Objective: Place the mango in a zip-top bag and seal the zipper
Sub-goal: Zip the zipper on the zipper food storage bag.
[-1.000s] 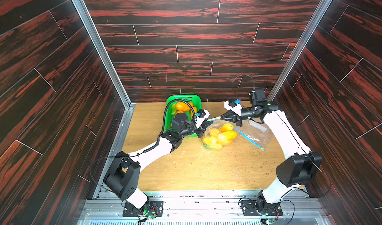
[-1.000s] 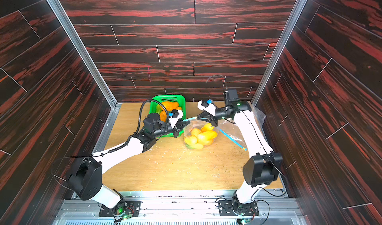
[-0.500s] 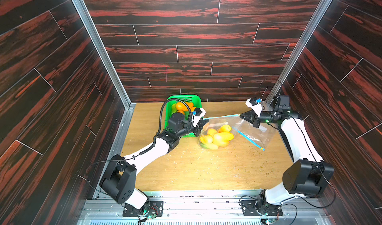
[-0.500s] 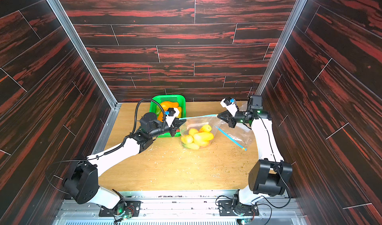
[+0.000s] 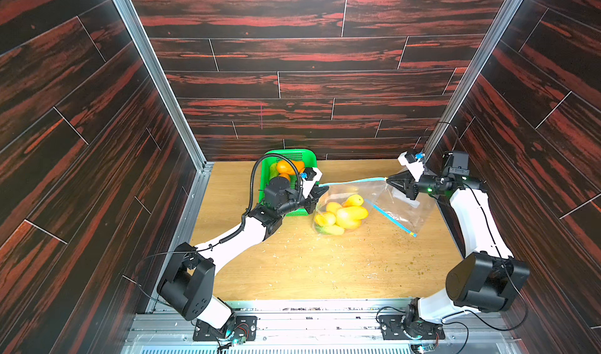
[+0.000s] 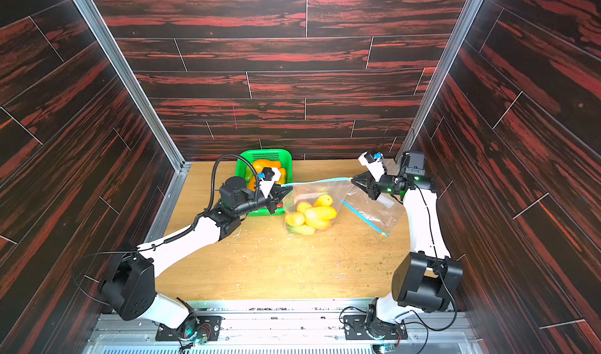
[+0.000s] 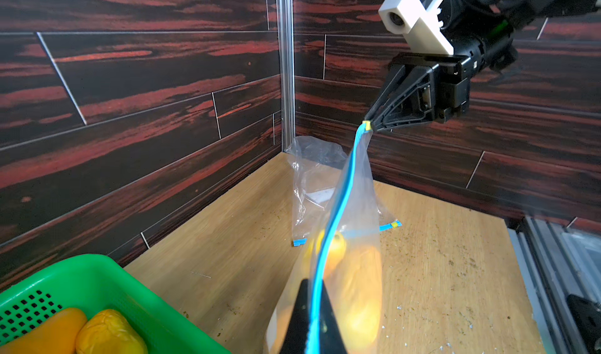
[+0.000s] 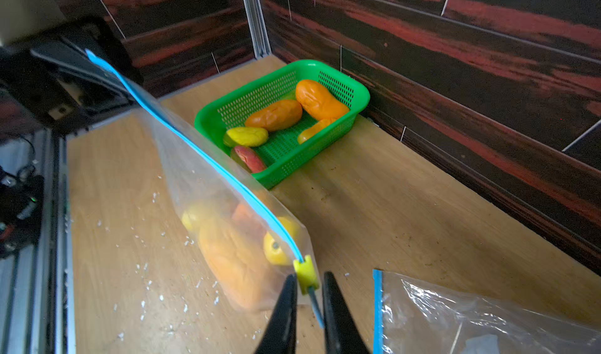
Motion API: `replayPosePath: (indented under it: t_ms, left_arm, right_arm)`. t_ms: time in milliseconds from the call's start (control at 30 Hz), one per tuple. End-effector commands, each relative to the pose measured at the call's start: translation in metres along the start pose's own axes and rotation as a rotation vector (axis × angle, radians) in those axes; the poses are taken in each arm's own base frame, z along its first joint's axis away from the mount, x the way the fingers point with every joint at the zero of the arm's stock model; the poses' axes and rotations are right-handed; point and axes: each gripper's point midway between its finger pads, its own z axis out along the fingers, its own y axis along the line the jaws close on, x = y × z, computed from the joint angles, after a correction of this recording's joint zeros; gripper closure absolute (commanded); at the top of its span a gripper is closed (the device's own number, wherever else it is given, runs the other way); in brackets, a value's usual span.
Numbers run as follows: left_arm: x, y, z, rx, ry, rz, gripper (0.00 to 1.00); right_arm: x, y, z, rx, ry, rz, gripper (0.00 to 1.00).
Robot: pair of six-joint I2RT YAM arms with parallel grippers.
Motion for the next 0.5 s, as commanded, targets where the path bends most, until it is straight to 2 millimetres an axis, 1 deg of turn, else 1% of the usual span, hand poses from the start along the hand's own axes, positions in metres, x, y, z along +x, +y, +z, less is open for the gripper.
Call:
replayPosePath:
  t_ms: [0,100,133,167,233,267,300,333,367,400,433,467]
  left_arm:
    - [-0.052,0.004,-0.002,-0.008,-0.128,-0.011,1.00]
    - [-0.084,0.009,-0.010,-0.054,-0.177,-0.046,1.00]
    - [-0.096,0.014,-0.014,-0.092,-0.191,-0.067,1.00]
    - [-0.107,0.020,-0.020,-0.139,-0.200,-0.087,1.00]
    - [-0.130,0.036,-0.037,-0.261,-0.233,-0.128,1.00]
    - [-0.141,0.045,-0.048,-0.321,-0.257,-0.151,1.00]
    - [-0.150,0.054,-0.059,-0.369,-0.278,-0.175,1.00]
    - [-0.161,0.060,-0.070,-0.393,-0.304,-0.192,1.00]
    - [-0.170,0.062,-0.080,-0.400,-0.325,-0.197,1.00]
    - [-0.178,0.066,-0.091,-0.428,-0.333,-0.190,1.00]
    - [-0.181,0.073,-0.103,-0.485,-0.325,-0.172,1.00]
    - [-0.182,0.085,-0.118,-0.580,-0.308,-0.157,1.00]
  right_arm:
    - [-0.039,0.016,-0.016,-0.034,-0.149,-0.010,0.71]
    - [-0.065,0.013,-0.027,0.021,-0.226,0.013,0.56]
    - [-0.073,0.011,-0.031,0.050,-0.247,0.039,0.45]
    - [-0.079,0.012,-0.034,0.053,-0.267,0.054,0.37]
    - [-0.086,0.013,-0.037,0.079,-0.279,0.098,0.32]
    - [-0.088,0.008,-0.039,0.115,-0.281,0.137,0.31]
    - [-0.087,0.002,-0.040,0.150,-0.282,0.174,0.31]
    - [-0.086,-0.005,-0.042,0.181,-0.285,0.223,0.28]
    - [-0.085,-0.011,-0.044,0.201,-0.304,0.282,0.23]
    - [-0.080,-0.020,-0.045,0.214,-0.326,0.359,0.18]
    - [-0.071,-0.029,-0.045,0.216,-0.342,0.421,0.15]
    - [-0.059,-0.036,-0.041,0.205,-0.333,0.473,0.13]
